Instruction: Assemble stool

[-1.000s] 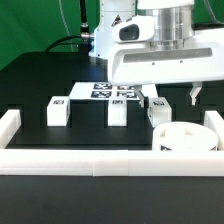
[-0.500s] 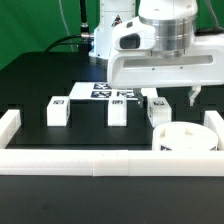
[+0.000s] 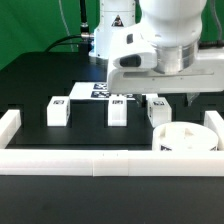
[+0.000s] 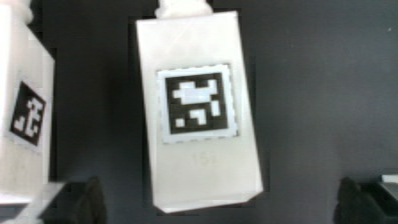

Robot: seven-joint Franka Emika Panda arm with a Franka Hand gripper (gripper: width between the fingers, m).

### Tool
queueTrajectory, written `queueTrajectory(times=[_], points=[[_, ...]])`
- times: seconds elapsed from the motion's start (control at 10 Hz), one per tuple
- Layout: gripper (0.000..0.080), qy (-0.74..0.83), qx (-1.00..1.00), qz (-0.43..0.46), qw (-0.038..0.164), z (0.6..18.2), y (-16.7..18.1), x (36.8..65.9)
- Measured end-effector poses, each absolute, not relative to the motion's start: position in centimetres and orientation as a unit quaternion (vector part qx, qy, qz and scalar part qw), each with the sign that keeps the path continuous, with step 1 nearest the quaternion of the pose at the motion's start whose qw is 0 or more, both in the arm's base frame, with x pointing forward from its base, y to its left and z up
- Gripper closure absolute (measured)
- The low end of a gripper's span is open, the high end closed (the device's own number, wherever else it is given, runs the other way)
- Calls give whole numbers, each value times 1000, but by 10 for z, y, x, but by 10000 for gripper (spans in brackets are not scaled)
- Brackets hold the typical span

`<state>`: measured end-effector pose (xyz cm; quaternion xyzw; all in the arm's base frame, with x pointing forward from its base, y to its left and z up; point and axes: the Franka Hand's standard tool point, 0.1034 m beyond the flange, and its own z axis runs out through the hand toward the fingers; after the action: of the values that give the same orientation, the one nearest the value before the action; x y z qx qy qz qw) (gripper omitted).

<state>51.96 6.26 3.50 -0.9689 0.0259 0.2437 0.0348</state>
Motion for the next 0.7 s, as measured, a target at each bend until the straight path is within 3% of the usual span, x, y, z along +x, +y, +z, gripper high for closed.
queueTrajectory(times=[0.7], points=[[150,13,-888,459,35,18,60,501]])
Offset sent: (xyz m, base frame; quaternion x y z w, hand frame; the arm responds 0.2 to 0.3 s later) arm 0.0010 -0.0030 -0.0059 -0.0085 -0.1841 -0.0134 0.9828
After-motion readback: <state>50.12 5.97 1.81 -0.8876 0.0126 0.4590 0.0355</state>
